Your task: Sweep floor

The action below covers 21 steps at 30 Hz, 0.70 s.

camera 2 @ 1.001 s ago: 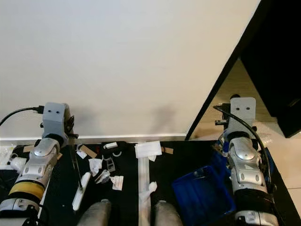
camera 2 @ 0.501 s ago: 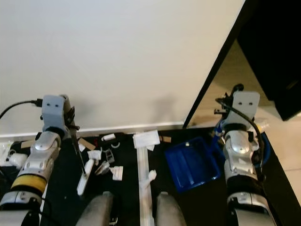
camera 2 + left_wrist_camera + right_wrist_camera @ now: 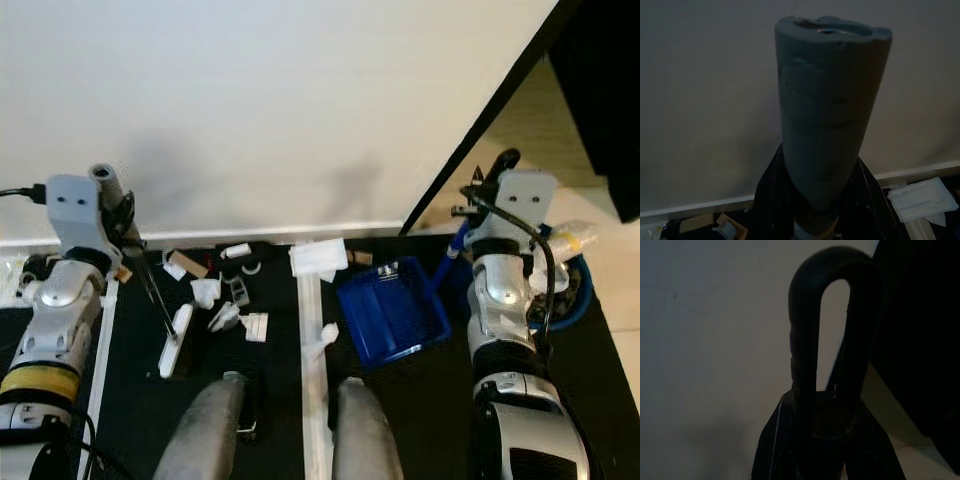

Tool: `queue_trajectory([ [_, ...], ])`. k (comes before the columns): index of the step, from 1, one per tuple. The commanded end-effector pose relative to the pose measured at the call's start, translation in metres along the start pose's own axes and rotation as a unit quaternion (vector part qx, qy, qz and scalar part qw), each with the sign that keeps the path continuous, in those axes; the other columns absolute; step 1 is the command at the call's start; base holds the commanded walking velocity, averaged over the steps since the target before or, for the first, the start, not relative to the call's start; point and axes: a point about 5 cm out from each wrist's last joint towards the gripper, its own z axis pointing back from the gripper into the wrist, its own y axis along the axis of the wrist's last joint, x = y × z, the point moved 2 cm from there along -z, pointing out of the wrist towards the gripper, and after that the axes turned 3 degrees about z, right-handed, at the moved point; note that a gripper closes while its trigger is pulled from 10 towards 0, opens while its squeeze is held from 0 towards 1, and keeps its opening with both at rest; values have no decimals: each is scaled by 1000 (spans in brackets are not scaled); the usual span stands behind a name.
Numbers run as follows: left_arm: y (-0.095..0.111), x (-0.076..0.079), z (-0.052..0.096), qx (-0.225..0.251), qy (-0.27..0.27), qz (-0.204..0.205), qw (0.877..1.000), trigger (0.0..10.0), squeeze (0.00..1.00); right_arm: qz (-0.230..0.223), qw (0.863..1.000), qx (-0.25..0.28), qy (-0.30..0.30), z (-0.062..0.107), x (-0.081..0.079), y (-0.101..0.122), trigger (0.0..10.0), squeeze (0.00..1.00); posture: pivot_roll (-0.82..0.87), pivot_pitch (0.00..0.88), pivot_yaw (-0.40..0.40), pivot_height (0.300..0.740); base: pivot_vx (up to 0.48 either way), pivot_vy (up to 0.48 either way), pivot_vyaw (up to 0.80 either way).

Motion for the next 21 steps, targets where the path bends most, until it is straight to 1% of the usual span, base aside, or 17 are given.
queue_trajectory([
  [1,-10,-9,9,-16,4,-3,1000,10000,0,-3,1000,23,-12,-2,9,6,10000,0,174,367,14,740,0,0,0],
  [6,-3,-11,10,0,0,7,1000,10000,0,-10,999,37,-9,-9,8,11,10000,0,189,386,13,740,0,0,0],
  [7,-1,-11,11,4,-3,9,1000,10000,0,-11,999,38,0,-9,5,11,10000,0,195,394,13,740,0,0,0],
  [8,-1,-11,11,4,-3,9,1000,10000,0,-11,999,38,0,-9,5,11,10000,0,195,394,13,740,0,0,0],
  [10,-2,-8,12,0,-6,10,1000,10000,0,-6,999,30,17,-6,-3,6,10000,0,197,408,18,740,0,0,0],
  [13,-4,-7,12,-2,-8,10,1000,10000,0,-2,999,26,27,-3,-8,3,10000,0,196,409,19,740,0,0,0],
  [16,-8,-3,13,-11,-12,10,1000,10000,0,16,998,2,58,12,-24,-13,10000,0,187,416,23,740,0,0,0],
  [17,-8,-3,13,-11,-12,10,1000,10000,0,16,998,2,58,12,-24,-13,10000,0,187,416,23,740,0,0,0],
  [20,-8,2,13,-9,-19,11,1000,10000,0,42,996,-9,80,25,-32,-23,10000,0,186,409,24,740,0,0,0],
  [21,-8,2,13,-9,-19,11,1000,10000,0,42,996,-9,80,25,-32,-23,10000,0,186,409,24,740,0,0,0],
])
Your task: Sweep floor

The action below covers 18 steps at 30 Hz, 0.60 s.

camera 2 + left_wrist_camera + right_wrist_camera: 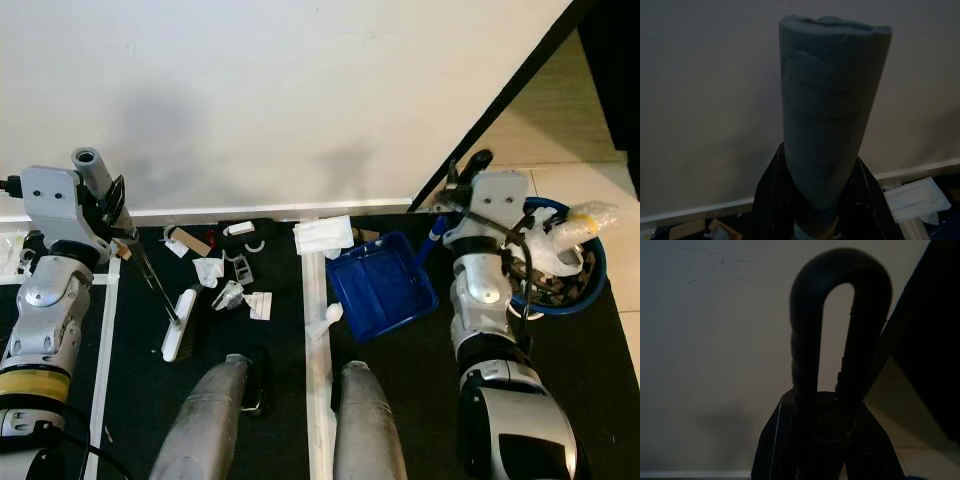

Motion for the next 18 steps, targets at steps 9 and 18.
queue_trajectory([
  [9,-29,7,8,-46,1,-1,999,10000,0,106,990,-25,89,30,-21,-21,10000,0,165,397,20,740,0,0,0],
  [18,-37,45,-12,-68,14,5,998,10000,0,68,983,22,171,61,-83,-14,10000,0,89,373,-2,740,0,0,0],
])
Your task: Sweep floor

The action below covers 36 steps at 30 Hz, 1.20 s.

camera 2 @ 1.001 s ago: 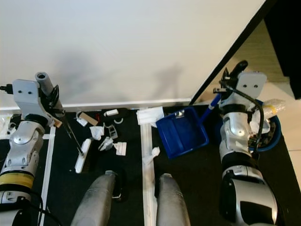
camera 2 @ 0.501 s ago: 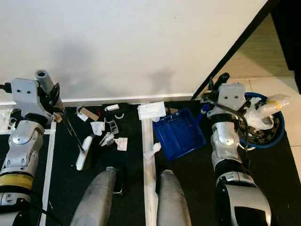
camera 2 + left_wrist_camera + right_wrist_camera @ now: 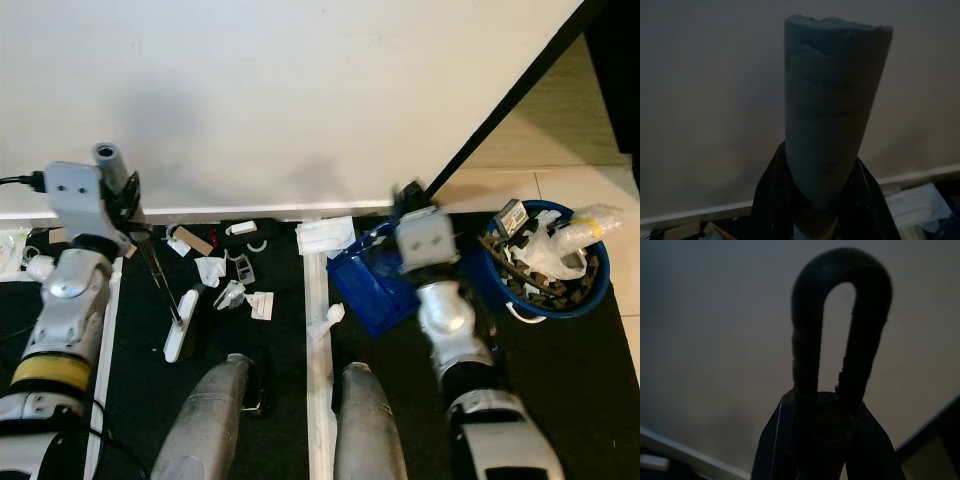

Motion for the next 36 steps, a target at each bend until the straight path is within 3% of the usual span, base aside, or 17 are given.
queue_trajectory([
  [1,-33,11,9,-65,15,0,998,10000,0,-10,998,-48,30,23,-20,-15,10000,0,87,372,-2,740,0,0,0],
  [5,-30,18,3,-58,44,3,997,10000,0,-18,998,-60,23,32,-24,-18,10000,0,77,363,-5,740,0,0,0],
  [10,-28,51,-5,-58,28,51,997,10000,0,-30,996,-84,12,42,-26,-25,10000,0,67,360,-7,740,0,0,0],
  [11,-28,72,-6,-63,4,79,995,10000,0,-40,994,-98,-4,45,-22,-28,10000,0,64,359,-5,740,0,0,0],
  [12,-28,72,-6,-63,4,79,995,10000,0,-40,994,-98,-4,45,-22,-28,10000,0,64,359,-5,740,0,0,0],
  [13,-26,91,-7,-70,-14,99,992,10000,0,-49,992,-114,-22,47,-18,-33,10000,0,61,356,-2,740,0,0,0],
  [15,-26,91,-7,-70,-14,99,992,10000,0,-49,992,-114,-22,47,-18,-33,10000,0,61,356,-2,740,0,0,0],
  [17,-18,135,-8,-86,-40,158,983,10000,0,-67,981,-170,-61,54,-10,-47,10000,0,55,349,13,740,0,0,0],
  [18,-18,135,-8,-86,-40,158,983,10000,0,-67,981,-170,-61,54,-10,-47,10000,0,55,349,13,740,0,0,0],
  [19,-11,157,-8,-95,-44,191,976,10000,0,-81,972,-200,-89,59,-5,-55,10000,0,56,343,17,740,0,0,0],
  [20,-11,157,-8,-95,-44,191,976,10000,0,-81,972,-200,-89,59,-5,-55,10000,0,56,343,17,740,0,0,0],
  [22,6,189,-8,-94,-44,236,966,10000,0,-98,959,-233,-128,67,2,-63,10000,0,56,335,21,740,0,0,0],
  [28,45,221,-13,-77,-17,309,948,10000,0,-104,954,-244,-142,71,2,-66,10000,0,57,325,22,740,0,0,0],
  [30,45,221,-13,-77,-17,309,948,10000,0,-104,954,-244,-142,71,2,-66,10000,0,57,325,22,740,0,0,0],
  [32,79,236,-18,-49,-20,382,923,10000,0,-108,953,-245,-139,73,-1,-66,10000,0,56,326,21,740,0,0,0],
  [35,108,241,-25,-33,-25,481,876,10000,0,-117,953,-246,-136,72,-6,-65,10000,0,49,324,19,740,0,0,0],
  [36,108,241,-25,-33,-25,481,876,10000,0,-117,953,-246,-136,72,-6,-65,10000,0,49,324,19,740,0,0,0],
])
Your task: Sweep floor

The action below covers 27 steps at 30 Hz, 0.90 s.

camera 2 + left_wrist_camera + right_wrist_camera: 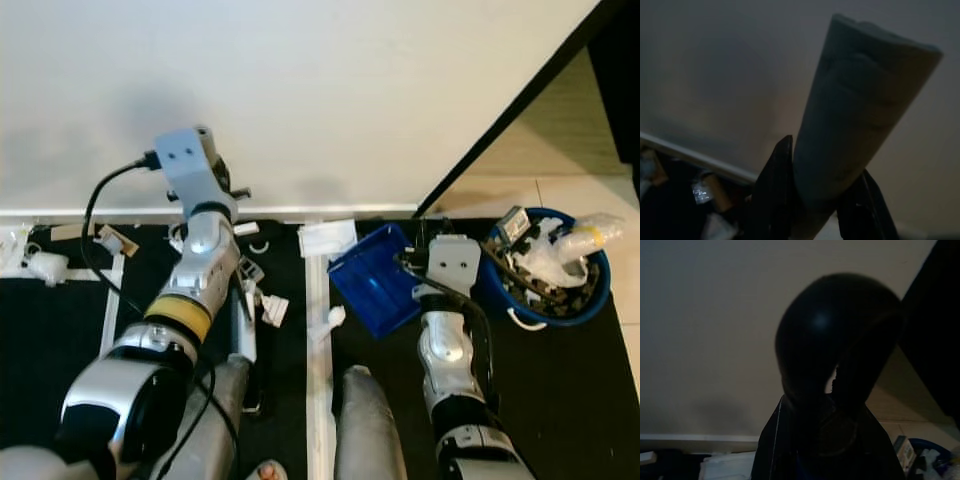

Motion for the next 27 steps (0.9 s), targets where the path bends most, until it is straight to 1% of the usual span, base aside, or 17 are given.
queue_trajectory([
  [1,-22,135,59,-81,-114,229,963,10000,0,-6,995,-101,16,28,-9,-36,10000,0,49,324,19,740,0,0,0],
  [2,-14,139,56,-82,-116,269,953,10000,0,-8,995,-101,17,28,-10,-36,10000,0,49,323,18,740,0,0,0],
  [5,2,145,49,-80,-121,344,928,10000,0,-11,994,-103,18,28,-10,-36,10000,0,50,322,13,740,0,0,0],
  [7,4,145,48,-81,-121,353,924,10000,0,-11,994,-104,18,28,-9,-36,10000,0,50,322,13,740,0,0,0],
  [8,13,144,42,-78,-126,372,916,10000,0,-10,994,-107,20,28,-9,-37,10000,0,55,322,8,740,0,0,0],
  [9,15,142,39,-75,-130,371,917,10000,0,-10,994,-108,20,28,-9,-38,10000,0,57,322,7,740,0,0,0],
  [11,16,142,38,-74,-140,352,923,10000,0,-10,994,-109,21,27,-9,-38,10000,0,58,322,6,740,0,0,0],
  [12,11,131,32,-66,-187,240,950,10000,0,-10,994,-110,21,26,-9,-37,10000,0,61,311,7,740,0,0,0],
  [13,11,131,32,-66,-187,240,950,10000,0,-10,994,-110,21,26,-9,-37,10000,0,61,311,7,740,0,0,0],
  [14,6,120,29,-67,-213,168,960,10000,0,-10,994,-110,21,24,-9,-37,10000,0,62,304,8,740,0,0,0],
  [17,4,103,25,-72,-257,109,958,10000,0,-11,993,-111,22,22,-8,-37,10000,0,69,295,0,740,0,0,0],
  [18,4,103,25,-72,-257,109,958,10000,0,-11,993,-111,22,22,-8,-37,10000,0,69,295,0,740,0,0,0],
  [21,11,74,22,-76,-320,54,943,10000,0,-14,992,-120,24,21,-7,-39,10000,0,81,271,-12,740,0,0,0],
  [22,11,74,22,-76,-320,54,943,10000,0,-14,992,-120,24,21,-7,-39,10000,0,81,271,-12,740,0,0,0],
  [23,20,52,20,-78,-347,16,934,10000,0,-18,991,-128,22,20,-6,-41,10000,0,86,254,-21,740,0,0,0],
  [25,39,28,15,-69,-341,33,937,10000,0,-23,991,-133,15,19,-3,-41,10000,0,85,244,-26,740,0,0,0],
  [27,47,21,13,-62,-337,46,938,10000,0,-25,991,-135,12,18,-2,-42,10000,0,84,240,-27,740,0,0,0],
])
